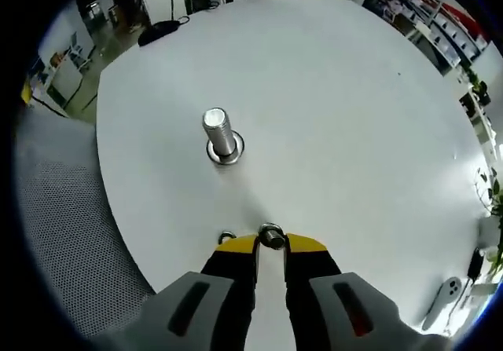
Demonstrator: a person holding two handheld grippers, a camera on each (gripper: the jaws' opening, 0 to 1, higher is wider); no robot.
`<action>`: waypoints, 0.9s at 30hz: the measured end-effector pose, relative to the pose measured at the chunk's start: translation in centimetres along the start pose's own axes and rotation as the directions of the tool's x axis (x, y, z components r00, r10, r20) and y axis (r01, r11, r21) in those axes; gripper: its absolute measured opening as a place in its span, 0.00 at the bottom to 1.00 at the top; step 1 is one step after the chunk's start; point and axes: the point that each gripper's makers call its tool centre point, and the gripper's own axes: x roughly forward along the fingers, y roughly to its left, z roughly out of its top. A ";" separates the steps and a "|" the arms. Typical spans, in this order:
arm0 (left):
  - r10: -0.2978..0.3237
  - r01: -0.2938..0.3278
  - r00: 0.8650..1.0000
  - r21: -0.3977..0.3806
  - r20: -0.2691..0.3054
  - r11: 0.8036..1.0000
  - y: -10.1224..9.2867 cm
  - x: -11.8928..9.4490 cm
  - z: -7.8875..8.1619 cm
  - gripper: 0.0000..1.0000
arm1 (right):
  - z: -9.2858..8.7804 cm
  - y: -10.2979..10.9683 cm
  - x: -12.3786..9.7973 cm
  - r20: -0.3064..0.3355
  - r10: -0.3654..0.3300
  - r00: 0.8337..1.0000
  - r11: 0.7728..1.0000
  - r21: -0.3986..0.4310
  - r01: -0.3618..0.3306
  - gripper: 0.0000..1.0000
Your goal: Place the washer onto the threaded stud by aligning its center hole with the stud, sliding it down to the base, and recovering from edge contact or off-axis alignment until the washer reaches the visible bottom stop.
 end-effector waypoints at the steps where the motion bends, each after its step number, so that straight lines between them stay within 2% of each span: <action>1: 0.001 -0.001 1.000 -0.001 0.000 1.000 0.0 0.0 0.0 0.20 | 0.0 0.0 0.1 -0.002 0.000 1.000 1.000 0.003 0.000 0.14; 10: 0.001 -0.001 1.000 0.000 -0.004 1.000 0.0 0.0 -0.1 0.20 | -0.3 0.2 1.0 -0.019 0.009 1.000 1.000 0.006 -0.009 0.15; 18: 0.001 -0.001 1.000 -0.001 0.002 1.000 0.0 0.0 0.0 0.20 | -0.3 0.3 0.9 -0.018 0.010 1.000 1.000 0.014 -0.010 0.15; 27: -0.007 0.007 1.000 0.002 0.004 1.000 -0.2 0.0 0.1 0.20 | -1.0 0.2 0.3 -0.022 0.011 1.000 0.999 0.034 -0.010 0.16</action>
